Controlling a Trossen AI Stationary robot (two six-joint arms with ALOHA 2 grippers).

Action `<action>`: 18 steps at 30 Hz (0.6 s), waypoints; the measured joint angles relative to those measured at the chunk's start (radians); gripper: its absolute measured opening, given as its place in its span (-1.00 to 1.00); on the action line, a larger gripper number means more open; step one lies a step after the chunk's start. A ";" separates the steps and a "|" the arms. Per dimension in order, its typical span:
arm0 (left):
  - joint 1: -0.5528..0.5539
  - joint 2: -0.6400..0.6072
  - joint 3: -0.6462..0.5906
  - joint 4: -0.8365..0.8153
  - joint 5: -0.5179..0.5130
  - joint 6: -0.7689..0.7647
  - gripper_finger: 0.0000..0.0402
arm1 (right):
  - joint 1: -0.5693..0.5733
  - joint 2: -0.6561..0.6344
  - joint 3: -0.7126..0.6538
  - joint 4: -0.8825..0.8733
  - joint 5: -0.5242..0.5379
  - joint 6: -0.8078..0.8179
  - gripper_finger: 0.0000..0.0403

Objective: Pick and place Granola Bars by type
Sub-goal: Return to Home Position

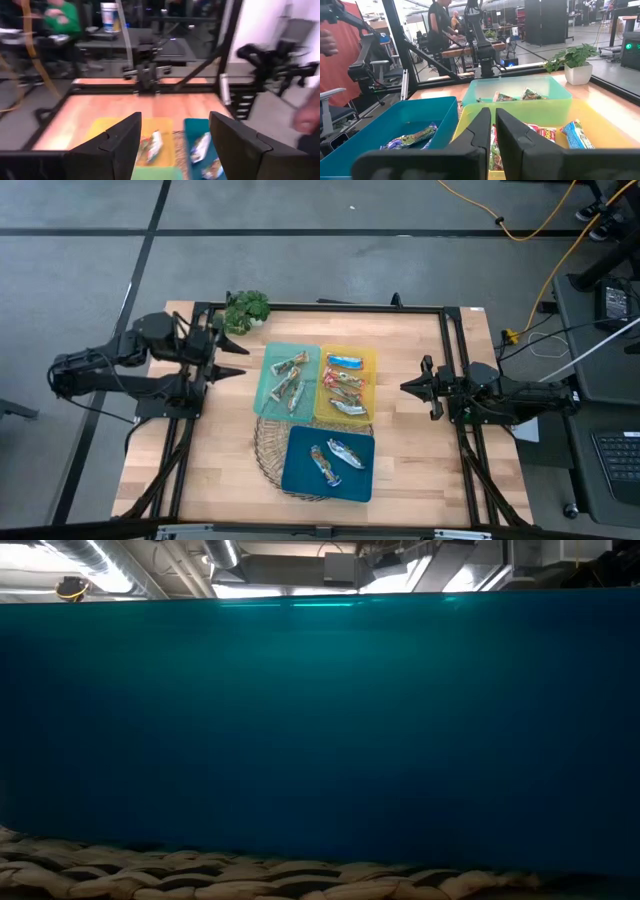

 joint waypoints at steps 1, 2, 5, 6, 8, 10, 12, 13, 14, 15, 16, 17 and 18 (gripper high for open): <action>0.000 -0.024 -0.013 -0.009 -0.026 0.007 0.12 | 0.000 0.000 0.000 0.000 0.000 0.000 -0.84; 0.000 -0.053 -0.034 -0.008 -0.041 0.010 0.12 | 0.000 0.000 0.000 0.000 0.000 0.000 -0.84; 0.000 -0.152 -0.124 0.031 -0.075 -0.046 0.12 | 0.000 0.000 0.000 0.000 0.000 0.000 -0.84; -0.001 -0.186 -0.160 0.051 -0.097 -0.080 0.12 | 0.000 0.000 0.000 0.000 0.000 0.000 -0.84; 0.000 -0.256 -0.239 0.088 -0.163 -0.129 0.12 | 0.000 0.000 0.000 0.000 0.000 -0.001 -0.84; 0.000 -0.325 -0.333 0.129 -0.223 -0.166 0.12 | 0.000 0.000 0.000 0.000 0.000 0.000 -0.84; 0.000 -0.402 -0.428 0.175 -0.255 -0.171 0.12 | 0.000 0.000 0.000 0.000 0.000 0.000 -0.84; 0.000 -0.438 -0.475 0.205 -0.256 -0.169 0.12 | 0.000 0.000 0.000 0.000 0.000 -0.001 -0.84; 0.000 -0.474 -0.524 0.243 -0.252 -0.162 0.12 | 0.000 0.000 0.000 0.000 0.000 -0.001 -0.84; 0.000 -0.509 -0.573 0.285 -0.232 -0.159 0.12 | 0.000 0.000 0.000 0.000 0.000 0.000 -0.84; 0.000 -0.544 -0.622 0.339 -0.202 -0.158 0.12 | 0.000 0.000 0.000 0.000 0.000 0.000 -0.84; 0.000 -0.578 -0.668 0.400 -0.162 -0.159 0.12 | 0.000 0.000 0.000 0.000 0.000 0.000 -0.84; 0.000 -0.603 -0.711 0.465 -0.114 -0.164 0.12 | 0.000 0.000 0.000 0.000 0.000 -0.001 -0.84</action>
